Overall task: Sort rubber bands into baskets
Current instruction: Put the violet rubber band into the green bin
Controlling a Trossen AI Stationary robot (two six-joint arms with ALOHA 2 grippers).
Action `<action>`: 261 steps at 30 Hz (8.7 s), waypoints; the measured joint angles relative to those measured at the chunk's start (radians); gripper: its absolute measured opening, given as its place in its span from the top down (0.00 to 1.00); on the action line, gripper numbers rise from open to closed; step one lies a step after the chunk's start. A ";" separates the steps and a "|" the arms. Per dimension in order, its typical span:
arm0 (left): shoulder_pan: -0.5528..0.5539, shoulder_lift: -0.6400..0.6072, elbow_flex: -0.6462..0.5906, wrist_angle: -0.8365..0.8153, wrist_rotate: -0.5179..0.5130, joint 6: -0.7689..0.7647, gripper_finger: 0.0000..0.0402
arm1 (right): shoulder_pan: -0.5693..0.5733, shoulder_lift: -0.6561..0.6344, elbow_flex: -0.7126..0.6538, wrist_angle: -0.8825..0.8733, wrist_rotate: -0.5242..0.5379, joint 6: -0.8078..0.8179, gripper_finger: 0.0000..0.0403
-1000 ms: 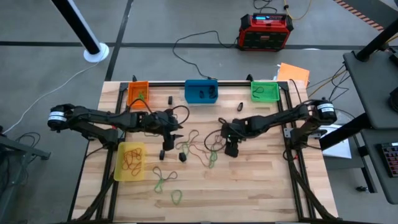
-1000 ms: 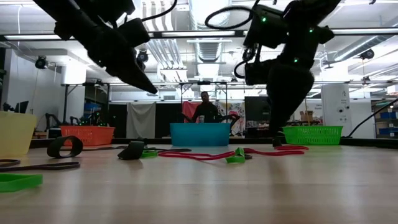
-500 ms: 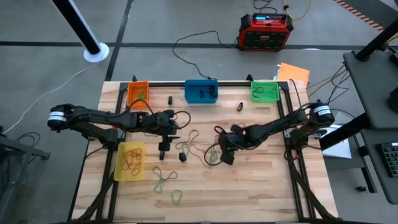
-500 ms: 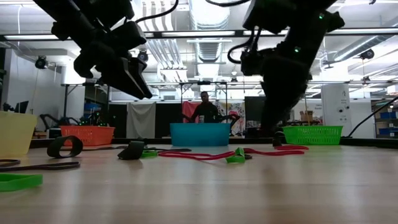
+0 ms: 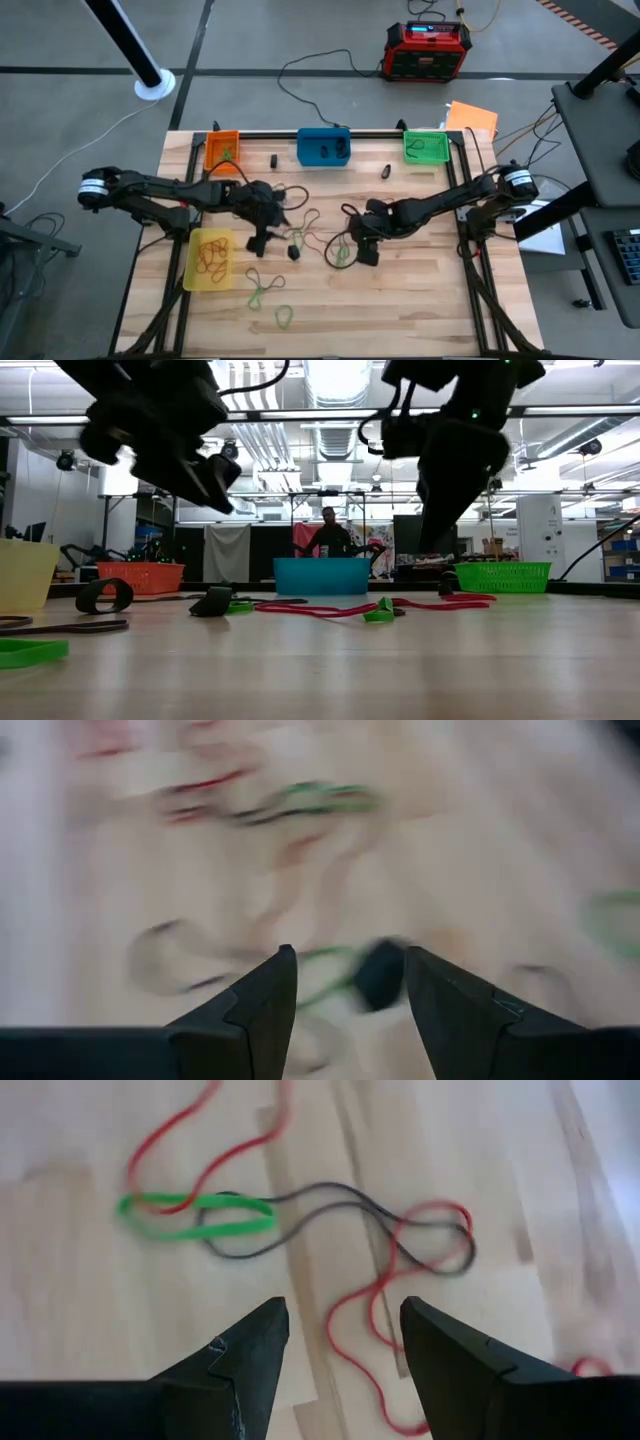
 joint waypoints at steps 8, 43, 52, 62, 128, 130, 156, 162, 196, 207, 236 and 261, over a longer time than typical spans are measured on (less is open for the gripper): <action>-0.011 0.059 -0.002 -0.008 0.082 -0.094 0.58 | 0.004 0.000 0.001 0.070 0.007 -0.145 0.53; -0.043 0.061 -0.109 0.168 -0.207 -0.291 0.58 | -0.186 -0.019 -0.030 -0.171 0.138 -0.150 0.53; -0.080 0.074 -0.194 0.264 -0.261 -0.403 0.60 | -0.190 -0.028 -0.044 -0.126 0.136 -0.180 0.53; -0.109 0.251 -0.138 0.308 -0.306 -0.437 0.60 | -0.190 -0.028 -0.048 -0.125 0.135 -0.177 0.53; 0.073 -0.221 0.231 -0.380 -0.359 -0.009 1.00 | -0.510 -0.050 -0.059 0.505 -0.353 -0.613 0.53; 0.074 -0.221 0.231 -0.372 -0.365 -0.013 1.00 | -0.486 -0.023 -0.059 0.550 -0.395 -0.614 0.53; 0.073 -0.256 0.230 -0.402 -0.373 -0.080 1.00 | -0.314 0.399 0.119 0.847 -0.388 -0.550 0.49; 0.073 -0.254 0.229 -0.401 -0.373 -0.080 1.00 | -0.309 0.454 0.176 0.788 -0.389 -0.578 0.40; 0.073 -0.251 0.188 -0.282 -0.371 -0.129 1.00 | -0.321 0.556 0.262 0.776 -0.409 -0.613 0.98; 0.072 -0.251 0.182 -0.226 -0.387 -0.208 1.00 | -0.322 0.360 0.207 0.715 -0.406 -0.670 0.98; 0.072 -0.251 0.126 -0.017 -0.389 -0.197 1.00 | -0.600 -0.446 -0.208 0.162 0.678 -0.209 0.98; 0.072 -0.251 0.115 -0.013 -0.389 -0.202 1.00 | -0.905 -0.359 -0.322 0.029 0.584 0.161 0.98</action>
